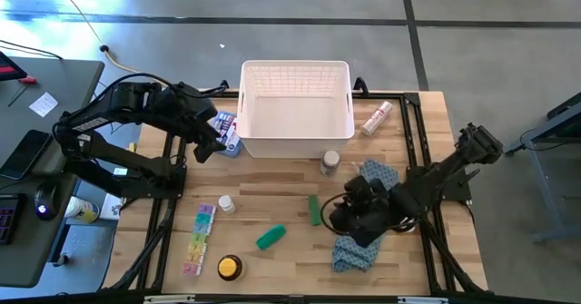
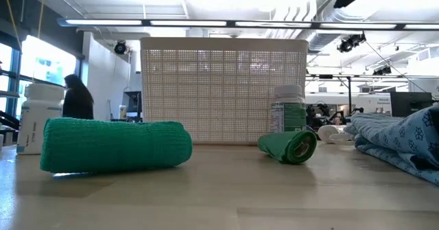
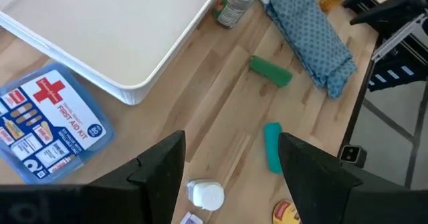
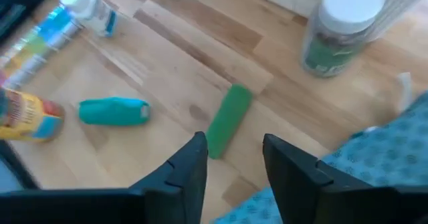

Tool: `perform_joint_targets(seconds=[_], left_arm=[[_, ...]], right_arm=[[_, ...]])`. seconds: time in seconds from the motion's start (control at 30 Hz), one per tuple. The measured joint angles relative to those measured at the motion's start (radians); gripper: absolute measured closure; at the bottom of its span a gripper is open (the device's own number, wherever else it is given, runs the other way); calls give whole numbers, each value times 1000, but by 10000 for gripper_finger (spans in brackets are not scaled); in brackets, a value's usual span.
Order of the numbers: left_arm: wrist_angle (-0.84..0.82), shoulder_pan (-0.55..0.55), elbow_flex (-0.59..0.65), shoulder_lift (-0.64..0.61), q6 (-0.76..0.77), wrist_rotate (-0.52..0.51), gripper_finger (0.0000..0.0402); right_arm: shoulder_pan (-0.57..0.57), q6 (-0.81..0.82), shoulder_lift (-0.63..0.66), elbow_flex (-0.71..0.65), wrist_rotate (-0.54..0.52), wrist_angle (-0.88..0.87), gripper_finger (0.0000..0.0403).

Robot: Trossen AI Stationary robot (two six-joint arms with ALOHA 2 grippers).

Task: Pick & place medical supplies in basket/bin
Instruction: Put the green pill bottle into the white bin

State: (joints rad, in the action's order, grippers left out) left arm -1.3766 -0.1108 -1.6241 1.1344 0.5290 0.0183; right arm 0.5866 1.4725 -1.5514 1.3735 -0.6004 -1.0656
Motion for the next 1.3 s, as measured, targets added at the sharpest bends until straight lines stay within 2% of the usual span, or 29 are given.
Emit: perform_joint_targets(seconds=[0.27, 0.37, 0.5, 0.7, 0.83, 1.07, 1.3], left_arm=[[25, 0, 0, 11, 0, -9, 131], [25, 0, -1, 13, 0, -10, 131], [28, 0, 0, 17, 0, -10, 131], [44, 0, 0, 16, 9, -10, 131], [42, 0, 0, 15, 10, -10, 131], [41, 0, 0, 15, 30, -9, 131], [24, 0, 0, 15, 80, -7, 131]], right_arm=[[-97, -193, -3, -50, -126, -52, 290], [-146, -195, -3, -71, -126, -43, 282], [-185, -214, -3, -122, -127, 23, 242], [-226, -243, -3, -223, -152, 157, 138], [-261, -250, -3, -289, -170, 241, 85], [-324, -339, -3, -412, -175, 477, 46], [-359, -352, -3, -454, -139, 507, 36]])
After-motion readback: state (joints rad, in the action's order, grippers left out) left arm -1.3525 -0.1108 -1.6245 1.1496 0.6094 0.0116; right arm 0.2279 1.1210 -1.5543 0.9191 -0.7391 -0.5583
